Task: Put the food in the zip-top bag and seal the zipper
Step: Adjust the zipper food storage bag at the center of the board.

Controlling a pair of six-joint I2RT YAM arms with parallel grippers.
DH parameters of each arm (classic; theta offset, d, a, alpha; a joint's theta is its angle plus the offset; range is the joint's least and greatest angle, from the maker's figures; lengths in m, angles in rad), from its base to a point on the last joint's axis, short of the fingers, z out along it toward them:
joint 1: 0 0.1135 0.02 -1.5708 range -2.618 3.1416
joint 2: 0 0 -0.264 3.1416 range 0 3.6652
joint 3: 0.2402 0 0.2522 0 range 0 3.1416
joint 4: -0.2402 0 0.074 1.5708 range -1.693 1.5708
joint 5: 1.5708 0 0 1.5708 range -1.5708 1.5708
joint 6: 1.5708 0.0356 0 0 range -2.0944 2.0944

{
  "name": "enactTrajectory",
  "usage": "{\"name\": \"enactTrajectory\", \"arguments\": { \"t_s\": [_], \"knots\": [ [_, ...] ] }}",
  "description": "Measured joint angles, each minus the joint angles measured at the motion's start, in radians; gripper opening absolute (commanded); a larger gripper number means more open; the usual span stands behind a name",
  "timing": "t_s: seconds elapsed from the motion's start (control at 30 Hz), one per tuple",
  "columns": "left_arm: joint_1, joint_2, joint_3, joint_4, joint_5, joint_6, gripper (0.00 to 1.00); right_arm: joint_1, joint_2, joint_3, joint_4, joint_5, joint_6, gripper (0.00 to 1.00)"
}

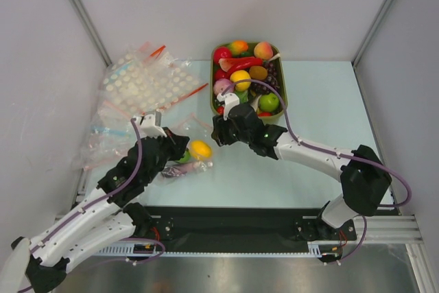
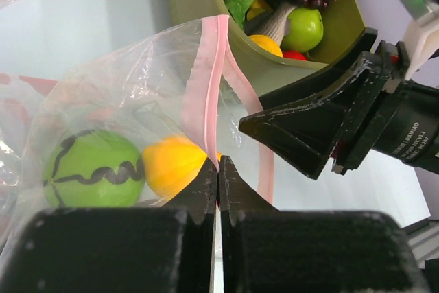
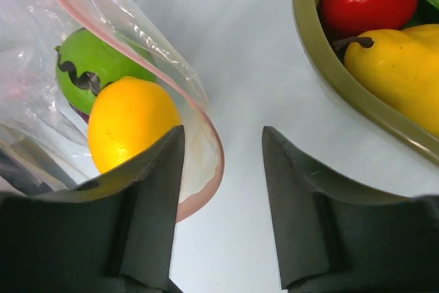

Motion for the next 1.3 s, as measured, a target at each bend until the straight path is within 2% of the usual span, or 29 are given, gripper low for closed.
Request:
{"name": "enactTrajectory", "arguments": {
  "t_s": [0.03, 0.1, 0.13, 0.33, 0.47, 0.6, 0.7, 0.8, 1.03, 1.17, 1.23, 1.27, 1.3],
  "knots": [
    [0.000, -0.005, 0.000, -0.003, -0.006, -0.001, 0.00, 0.000, 0.006, 0.005, -0.009, -0.006, 0.003, 0.25],
    [0.000, -0.015, 0.000, -0.011, -0.018, -0.002, 0.01, 0.000, 0.009, 0.017, -0.029, -0.021, 0.007, 0.07],
    [0.000, -0.022, 0.000, -0.015, -0.023, -0.003, 0.01, 0.000, 0.009, 0.022, -0.036, -0.029, 0.011, 0.00],
    [0.000, -0.045, 0.001, -0.016, -0.009, -0.017, 0.01, 0.008, -0.073, 0.027, -0.075, -0.070, 0.023, 0.00],
    [0.000, 0.001, 0.024, -0.005, 0.073, -0.016, 0.00, 0.053, -0.279, 0.020, -0.095, -0.058, -0.012, 0.00],
    [0.000, 0.046, 0.037, 0.010, 0.147, -0.016, 0.00, 0.122, -0.526, -0.027, -0.043, -0.032, -0.071, 0.00],
    [-0.005, 0.039, 0.038, 0.012, 0.168, -0.016, 0.00, 0.126, -0.631, -0.076, -0.012, 0.007, -0.082, 0.00],
    [-0.009, -0.013, 0.044, 0.001, 0.148, -0.015, 0.00, 0.124, -0.595, -0.066, -0.006, 0.040, -0.088, 0.00],
    [-0.008, -0.214, 0.037, -0.023, 0.082, -0.005, 0.00, 0.121, -0.360, -0.049, -0.034, 0.057, -0.085, 0.00],
    [-0.008, -0.254, 0.034, -0.008, 0.066, 0.005, 0.00, 0.096, -0.318, -0.049, -0.042, 0.048, -0.068, 0.00],
    [-0.008, -0.246, 0.034, -0.007, 0.059, 0.009, 0.00, 0.069, -0.301, -0.047, -0.040, 0.027, -0.057, 0.09],
    [-0.008, -0.238, 0.035, -0.010, 0.050, 0.009, 0.00, 0.056, -0.289, -0.043, -0.039, 0.017, -0.048, 0.18],
    [-0.008, -0.227, 0.034, -0.015, 0.040, 0.009, 0.00, 0.043, -0.276, -0.040, -0.038, 0.006, -0.042, 0.40]
  ]
}}
